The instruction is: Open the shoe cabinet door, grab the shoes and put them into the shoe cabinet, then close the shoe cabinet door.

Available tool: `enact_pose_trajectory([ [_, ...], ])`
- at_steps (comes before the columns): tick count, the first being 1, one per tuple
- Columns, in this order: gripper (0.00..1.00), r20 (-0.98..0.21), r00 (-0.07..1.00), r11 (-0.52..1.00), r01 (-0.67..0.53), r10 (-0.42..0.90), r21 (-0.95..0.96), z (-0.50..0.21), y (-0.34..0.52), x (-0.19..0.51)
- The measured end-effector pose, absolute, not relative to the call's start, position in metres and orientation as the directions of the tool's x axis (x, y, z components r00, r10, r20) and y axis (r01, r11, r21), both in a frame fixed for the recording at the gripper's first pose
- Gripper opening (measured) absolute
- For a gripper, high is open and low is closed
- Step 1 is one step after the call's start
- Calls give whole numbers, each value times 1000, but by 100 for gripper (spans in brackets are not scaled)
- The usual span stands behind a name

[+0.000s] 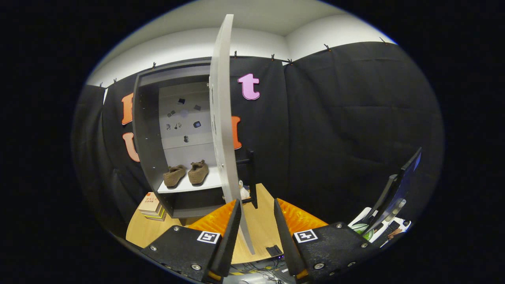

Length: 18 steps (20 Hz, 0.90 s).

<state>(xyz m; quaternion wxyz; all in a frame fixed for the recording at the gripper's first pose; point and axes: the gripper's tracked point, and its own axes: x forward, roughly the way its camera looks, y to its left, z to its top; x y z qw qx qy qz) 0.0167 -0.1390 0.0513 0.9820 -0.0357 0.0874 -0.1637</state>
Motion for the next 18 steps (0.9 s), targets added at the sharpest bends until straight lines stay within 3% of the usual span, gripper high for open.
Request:
enact_pose_trajectory([
  [9, 62, -163, 950, 963, 258, -267, -76, 45, -162, 68],
  [18, 66, -138, 969, 979, 201, -204, -37, 39, -154, 77],
])
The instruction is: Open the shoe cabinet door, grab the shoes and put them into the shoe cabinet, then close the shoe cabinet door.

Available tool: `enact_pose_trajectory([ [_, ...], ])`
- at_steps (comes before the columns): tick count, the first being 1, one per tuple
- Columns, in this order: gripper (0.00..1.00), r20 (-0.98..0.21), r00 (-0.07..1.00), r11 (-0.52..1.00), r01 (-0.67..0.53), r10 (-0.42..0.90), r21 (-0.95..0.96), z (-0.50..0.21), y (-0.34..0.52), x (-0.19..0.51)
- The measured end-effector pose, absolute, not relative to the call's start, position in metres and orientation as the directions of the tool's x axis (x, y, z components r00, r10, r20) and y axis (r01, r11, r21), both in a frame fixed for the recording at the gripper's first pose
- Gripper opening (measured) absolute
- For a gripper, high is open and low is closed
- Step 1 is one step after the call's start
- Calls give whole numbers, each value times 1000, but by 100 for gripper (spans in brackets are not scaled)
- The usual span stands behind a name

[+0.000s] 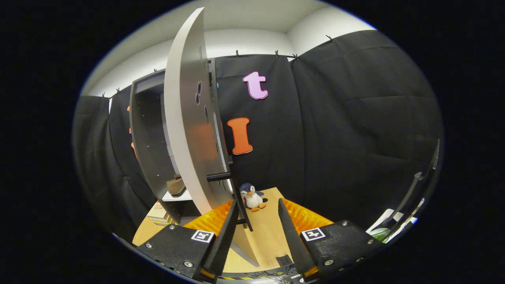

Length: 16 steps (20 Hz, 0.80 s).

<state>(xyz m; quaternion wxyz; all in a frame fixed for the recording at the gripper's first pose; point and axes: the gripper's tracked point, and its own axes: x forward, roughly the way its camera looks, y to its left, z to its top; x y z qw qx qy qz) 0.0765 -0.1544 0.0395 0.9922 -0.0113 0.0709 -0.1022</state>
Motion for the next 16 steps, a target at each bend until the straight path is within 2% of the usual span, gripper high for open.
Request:
enact_pose_trajectory([
  [16, 66, -125, 990, 998, -57, 60, 21, 25, -43, 97],
])
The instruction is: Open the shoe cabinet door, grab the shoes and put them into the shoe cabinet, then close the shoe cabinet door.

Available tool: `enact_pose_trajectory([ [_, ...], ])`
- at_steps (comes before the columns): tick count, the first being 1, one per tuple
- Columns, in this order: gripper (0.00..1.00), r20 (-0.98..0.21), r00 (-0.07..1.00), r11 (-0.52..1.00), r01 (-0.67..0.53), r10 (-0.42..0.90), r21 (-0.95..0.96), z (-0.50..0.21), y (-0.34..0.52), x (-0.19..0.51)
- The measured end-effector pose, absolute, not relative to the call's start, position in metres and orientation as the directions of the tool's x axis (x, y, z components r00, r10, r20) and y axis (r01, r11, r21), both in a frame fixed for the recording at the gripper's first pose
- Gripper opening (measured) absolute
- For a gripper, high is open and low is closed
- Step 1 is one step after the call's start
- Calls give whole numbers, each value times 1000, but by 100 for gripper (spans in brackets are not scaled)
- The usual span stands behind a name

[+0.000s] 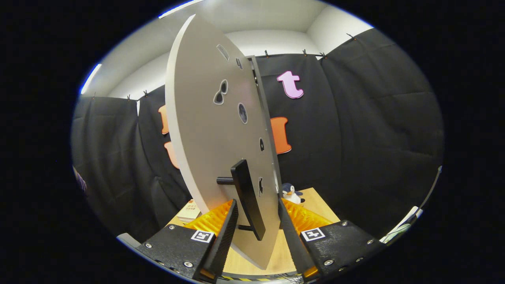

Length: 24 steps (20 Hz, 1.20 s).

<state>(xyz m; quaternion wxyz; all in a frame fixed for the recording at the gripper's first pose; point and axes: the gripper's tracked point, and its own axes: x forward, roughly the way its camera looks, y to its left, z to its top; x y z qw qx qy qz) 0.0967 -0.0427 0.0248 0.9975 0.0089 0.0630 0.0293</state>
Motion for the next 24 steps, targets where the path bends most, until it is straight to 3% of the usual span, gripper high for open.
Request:
enact_pose_trajectory([
  [14, 71, -113, 955, 962, -273, 275, 30, 17, 44, 149],
  [24, 78, -89, 952, 955, -297, 294, -19, 10, 107, 187],
])
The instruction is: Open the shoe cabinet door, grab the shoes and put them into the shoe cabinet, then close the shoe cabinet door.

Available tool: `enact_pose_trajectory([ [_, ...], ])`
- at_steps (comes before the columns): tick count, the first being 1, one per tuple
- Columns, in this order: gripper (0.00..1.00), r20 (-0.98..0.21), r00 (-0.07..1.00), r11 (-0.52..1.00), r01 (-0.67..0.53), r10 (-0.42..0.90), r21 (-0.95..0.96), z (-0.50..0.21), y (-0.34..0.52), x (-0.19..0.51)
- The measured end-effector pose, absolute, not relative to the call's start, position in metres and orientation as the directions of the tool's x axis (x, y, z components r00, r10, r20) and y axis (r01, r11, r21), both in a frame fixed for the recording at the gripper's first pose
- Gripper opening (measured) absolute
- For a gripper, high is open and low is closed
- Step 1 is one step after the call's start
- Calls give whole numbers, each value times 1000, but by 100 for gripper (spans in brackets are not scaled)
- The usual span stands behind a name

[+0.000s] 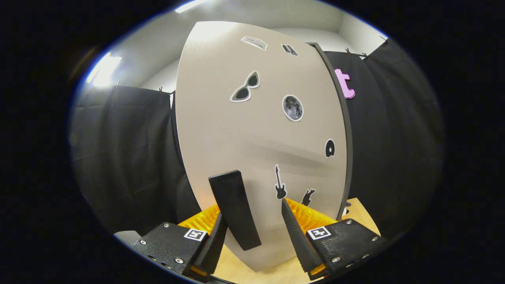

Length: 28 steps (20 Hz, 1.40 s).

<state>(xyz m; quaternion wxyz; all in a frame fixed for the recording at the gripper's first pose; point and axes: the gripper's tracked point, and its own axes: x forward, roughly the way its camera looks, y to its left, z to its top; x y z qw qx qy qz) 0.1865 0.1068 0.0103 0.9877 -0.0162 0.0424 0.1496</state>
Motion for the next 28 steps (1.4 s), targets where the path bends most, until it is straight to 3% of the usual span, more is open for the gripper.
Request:
enact_pose_trajectory([
  [11, 81, -92, 934, 937, -350, 346, -24, 7, 132, 208],
  [28, 85, -99, 954, 947, -294, 283, -129, 1, 128, 212],
])
